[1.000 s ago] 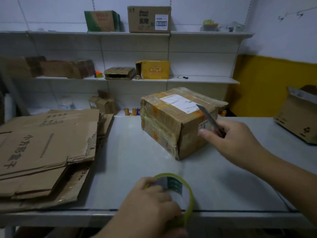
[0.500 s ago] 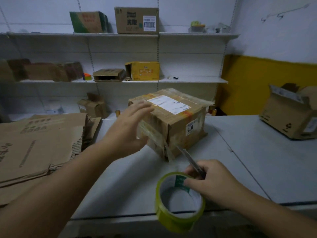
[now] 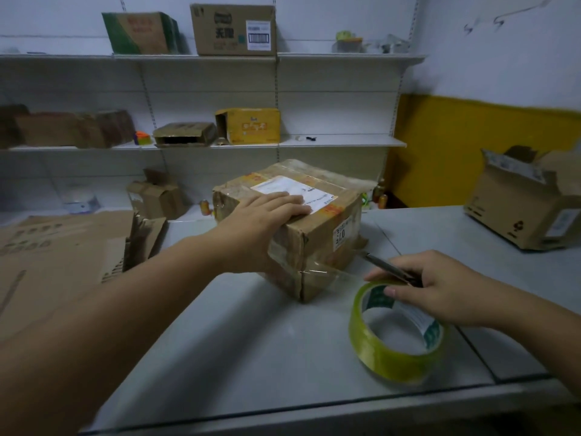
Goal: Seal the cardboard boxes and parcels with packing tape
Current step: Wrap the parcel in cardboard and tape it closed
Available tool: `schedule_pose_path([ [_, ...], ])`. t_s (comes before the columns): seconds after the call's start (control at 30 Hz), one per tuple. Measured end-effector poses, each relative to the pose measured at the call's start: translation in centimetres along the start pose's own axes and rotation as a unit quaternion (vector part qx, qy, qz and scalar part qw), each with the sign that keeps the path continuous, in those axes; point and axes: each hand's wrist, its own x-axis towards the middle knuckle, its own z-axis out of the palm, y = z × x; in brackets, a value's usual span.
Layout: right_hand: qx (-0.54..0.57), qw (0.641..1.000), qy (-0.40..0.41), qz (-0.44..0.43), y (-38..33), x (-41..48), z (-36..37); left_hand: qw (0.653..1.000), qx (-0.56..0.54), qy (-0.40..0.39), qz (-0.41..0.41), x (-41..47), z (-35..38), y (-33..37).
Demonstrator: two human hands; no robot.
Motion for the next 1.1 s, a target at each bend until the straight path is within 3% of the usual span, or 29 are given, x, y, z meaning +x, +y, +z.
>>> schedule_pose_path([
  [0.27, 0.005, 1.000, -0.008, -0.019, 1.6, 2.4, -1.6, 0.996, -0.043, 0.070, -0.021, 0.0, 0.9, 1.1],
  [0.53, 0.045, 0.999, -0.013, -0.022, 2.1, 3.2, -1.1, 0.980, -0.089, 0.068, -0.167, 0.1, 1.3, 4.1],
  [0.67, 0.045, 0.998, -0.024, -0.031, 1.5, 2.9, 0.1, 0.984, -0.120, 0.058, -0.122, -0.5, 0.5, 3.6],
  [0.93, 0.017, 0.998, -0.023, -0.060, 1.0, 2.7, 2.0, 0.988, -0.147, -0.039, -0.035, -0.9, -1.8, 1.8],
  [1.1, 0.053, 0.996, 0.002, -0.066, 1.0, 3.1, 2.5, 0.996, -0.049, -0.046, -0.057, -0.3, -1.5, 2.0],
])
